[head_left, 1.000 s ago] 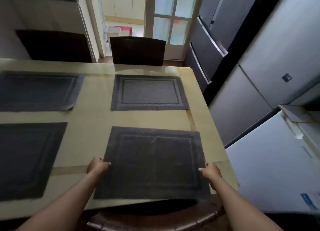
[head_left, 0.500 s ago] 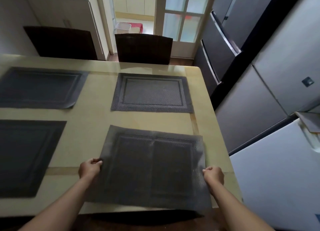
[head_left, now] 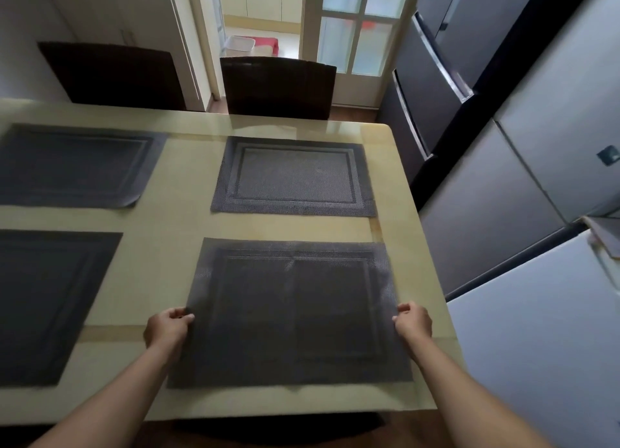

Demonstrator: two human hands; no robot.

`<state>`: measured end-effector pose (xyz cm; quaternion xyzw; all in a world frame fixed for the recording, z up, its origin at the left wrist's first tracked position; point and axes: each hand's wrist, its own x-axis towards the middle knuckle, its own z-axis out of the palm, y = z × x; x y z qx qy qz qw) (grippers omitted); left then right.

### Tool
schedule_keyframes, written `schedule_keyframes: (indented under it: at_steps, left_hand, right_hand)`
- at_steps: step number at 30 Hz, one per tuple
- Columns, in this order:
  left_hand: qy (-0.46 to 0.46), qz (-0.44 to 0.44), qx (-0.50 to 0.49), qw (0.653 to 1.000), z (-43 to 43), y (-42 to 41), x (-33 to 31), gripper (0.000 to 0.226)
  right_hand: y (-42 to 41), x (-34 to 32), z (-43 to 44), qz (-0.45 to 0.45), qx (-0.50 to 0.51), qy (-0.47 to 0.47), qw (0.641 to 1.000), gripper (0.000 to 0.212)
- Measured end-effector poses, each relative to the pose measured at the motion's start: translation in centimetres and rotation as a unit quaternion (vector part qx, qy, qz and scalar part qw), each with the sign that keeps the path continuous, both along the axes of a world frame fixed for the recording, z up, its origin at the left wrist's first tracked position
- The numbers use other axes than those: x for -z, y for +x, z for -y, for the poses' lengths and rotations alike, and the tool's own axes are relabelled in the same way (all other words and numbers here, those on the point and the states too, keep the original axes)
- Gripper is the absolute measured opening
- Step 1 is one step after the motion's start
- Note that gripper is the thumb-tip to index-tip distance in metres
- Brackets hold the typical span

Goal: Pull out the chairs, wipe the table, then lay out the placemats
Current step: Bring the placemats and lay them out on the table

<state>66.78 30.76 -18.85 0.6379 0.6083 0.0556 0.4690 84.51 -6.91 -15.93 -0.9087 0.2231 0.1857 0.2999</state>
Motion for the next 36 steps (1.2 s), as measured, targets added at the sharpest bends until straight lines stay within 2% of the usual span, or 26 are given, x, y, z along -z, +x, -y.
schedule_keyframes:
  at_steps: [16,36]
  left_hand:
    - [0.016,-0.008,-0.01,1.0,0.2,0.6,-1.3,0.016]
    - [0.03,-0.047,0.008,0.998,0.5,0.6,-2.0,0.011]
  right_hand:
    - [0.9,0.5,-0.2,0.015,0.003,-0.011,1.0,0.014]
    - [0.4,0.8,-0.1,0.01,-0.001,-0.022,1.0,0.017]
